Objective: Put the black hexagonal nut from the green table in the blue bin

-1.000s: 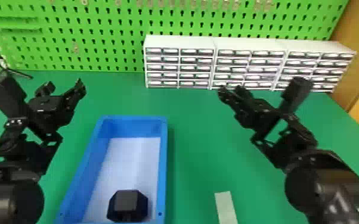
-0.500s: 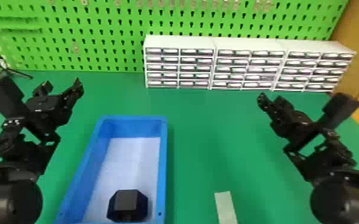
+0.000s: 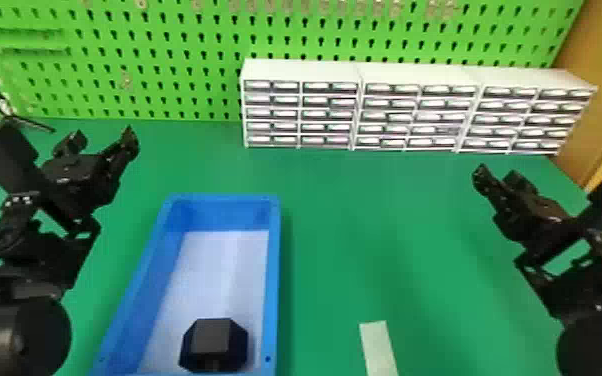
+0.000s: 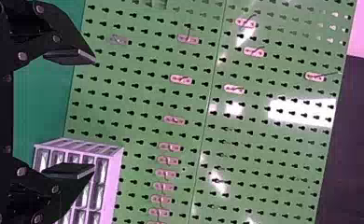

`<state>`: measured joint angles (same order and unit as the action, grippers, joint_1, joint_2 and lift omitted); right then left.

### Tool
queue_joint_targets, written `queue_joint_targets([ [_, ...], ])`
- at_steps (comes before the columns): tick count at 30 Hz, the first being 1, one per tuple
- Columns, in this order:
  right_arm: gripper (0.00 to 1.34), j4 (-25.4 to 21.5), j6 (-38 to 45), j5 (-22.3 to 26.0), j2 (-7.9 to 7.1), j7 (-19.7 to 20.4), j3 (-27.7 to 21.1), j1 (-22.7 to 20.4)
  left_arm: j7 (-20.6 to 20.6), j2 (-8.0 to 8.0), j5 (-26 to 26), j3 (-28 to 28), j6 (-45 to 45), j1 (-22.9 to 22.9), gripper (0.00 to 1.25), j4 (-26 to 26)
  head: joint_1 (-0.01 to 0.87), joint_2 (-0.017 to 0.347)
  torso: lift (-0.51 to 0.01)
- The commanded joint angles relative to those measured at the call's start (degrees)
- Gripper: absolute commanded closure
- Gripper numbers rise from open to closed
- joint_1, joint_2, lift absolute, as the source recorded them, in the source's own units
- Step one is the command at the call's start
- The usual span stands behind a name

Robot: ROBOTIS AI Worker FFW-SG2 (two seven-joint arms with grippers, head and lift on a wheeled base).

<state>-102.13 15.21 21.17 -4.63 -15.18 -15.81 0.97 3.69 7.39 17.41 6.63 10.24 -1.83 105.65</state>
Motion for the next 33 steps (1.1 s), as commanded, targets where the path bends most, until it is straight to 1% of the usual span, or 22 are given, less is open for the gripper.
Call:
queue_joint_targets([
  [1, 0.59, 0.0, 0.0, -0.8, 0.15, -0.1, -0.3, 0.9, 0.0, 0.08, -0.2, 0.1, 0.0, -0.2, 0.43, 0.0, 0.692, 0.008, -0.097],
  [5, 0.59, 0.8, 0.3, -1.6, 0.85, -0.3, 0.4, 2.2, 0.0, 0.08, -0.2, 1.1, 0.0, 0.0, 0.43, 0.0, 0.692, 0.008, -0.097],
  [8, 0.59, 1.0, 1.4, -2.4, 1.20, -1.4, 0.5, 2.7, 0.0, 0.00, -0.2, 1.2, 0.0, 0.0, 0.43, 0.0, 0.692, 0.008, -0.097],
  [10, 0.59, 1.1, 1.6, -2.5, 0.94, -2.2, 0.7, 2.8, 0.0, 0.00, -0.4, 1.0, 0.0, 0.0, 0.43, 0.0, 0.692, 0.008, -0.097],
  [16, 0.59, 1.8, 1.9, -3.3, -0.29, -2.4, 3.4, 3.6, 0.0, 0.00, 0.7, 2.2, 0.0, 1.1, 0.43, 0.0, 0.692, 0.008, -0.097],
  [19, 0.59, 1.9, 2.6, -3.8, -0.91, -2.4, 4.0, 4.0, 0.0, -0.36, 0.8, 2.4, 0.0, 1.4, 0.43, -0.1, 0.692, 0.008, -0.097],
  [24, 0.59, 2.5, 2.9, -4.3, -1.08, -2.4, 4.3, 4.5, 0.0, -0.88, 1.3, 3.0, 0.0, 1.8, 0.43, -0.1, 0.692, 0.008, -0.097],
  [29, 0.59, 2.8, 3.5, -4.7, -1.08, -2.3, 4.1, 4.1, 0.0, -0.88, 1.2, 2.5, 0.0, 1.9, 0.43, -0.1, 0.692, 0.008, -0.097],
  [33, 0.59, 3.8, 3.7, -5.7, -1.08, -2.3, 4.1, 4.9, 0.0, -0.97, 1.0, 2.2, 0.1, 1.9, 0.43, 0.0, 0.692, 0.008, -0.097],
])
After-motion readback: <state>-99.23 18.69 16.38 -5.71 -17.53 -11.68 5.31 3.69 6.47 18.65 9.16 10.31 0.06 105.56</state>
